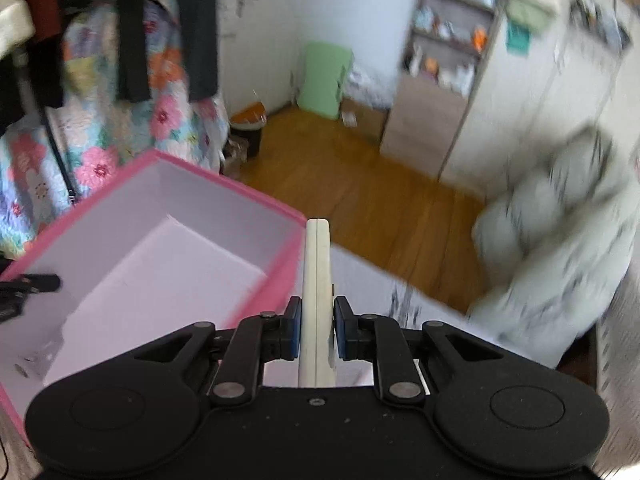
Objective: Organize rigid objects
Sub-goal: 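Carry the cream bar into the pink box and release it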
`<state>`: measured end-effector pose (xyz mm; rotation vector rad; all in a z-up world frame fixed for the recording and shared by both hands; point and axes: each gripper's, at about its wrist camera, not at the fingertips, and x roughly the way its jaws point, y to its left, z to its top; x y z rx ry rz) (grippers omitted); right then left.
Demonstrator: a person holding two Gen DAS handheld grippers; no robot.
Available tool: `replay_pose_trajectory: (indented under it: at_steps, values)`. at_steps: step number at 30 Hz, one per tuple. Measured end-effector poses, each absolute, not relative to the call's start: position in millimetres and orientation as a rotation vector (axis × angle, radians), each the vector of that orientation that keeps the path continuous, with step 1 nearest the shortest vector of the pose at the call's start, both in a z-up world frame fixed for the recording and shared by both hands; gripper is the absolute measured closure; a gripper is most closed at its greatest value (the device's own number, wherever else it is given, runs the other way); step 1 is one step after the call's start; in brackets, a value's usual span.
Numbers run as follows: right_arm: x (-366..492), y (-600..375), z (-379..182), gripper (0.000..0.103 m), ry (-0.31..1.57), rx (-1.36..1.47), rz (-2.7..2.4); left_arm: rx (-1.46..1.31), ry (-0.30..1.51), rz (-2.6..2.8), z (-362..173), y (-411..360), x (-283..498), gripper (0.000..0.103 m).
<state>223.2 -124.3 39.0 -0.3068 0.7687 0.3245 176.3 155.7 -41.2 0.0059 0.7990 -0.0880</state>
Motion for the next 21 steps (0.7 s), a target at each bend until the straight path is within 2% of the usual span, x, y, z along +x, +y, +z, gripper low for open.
replay_pose_trajectory:
  at_steps: [3, 8, 10, 14, 18, 21]
  values:
    - [210.8, -99.9, 61.0, 0.083, 0.721, -0.355, 0.369, -0.004, 0.801, -0.084, -41.3, 152.9, 173.9, 0.098]
    - [207.2, -58.8, 74.0, 0.083, 0.863, -0.216, 0.505, -0.011, 0.792, -0.096, -41.8, 156.0, 173.3, 0.098]
    - [210.9, -42.5, 61.5, 0.083, 0.912, -0.192, 0.554, -0.011, 0.784, -0.104, -42.6, 156.9, 173.2, 0.098]
    - [227.9, -11.4, 14.1, 0.083, 0.991, -0.321, 0.498, -0.034, 0.777, -0.111, -43.8, 160.7, 171.9, 0.097]
    - [246.1, 2.1, -28.3, 0.083, 1.168, -0.214, 0.514, -0.023, 0.770, -0.106, -44.1, 156.5, 172.4, 0.098]
    - [247.1, 10.1, -33.6, 0.083, 1.151, -0.231, 0.499, -0.023, 0.769, -0.108, -44.4, 156.8, 172.6, 0.098]
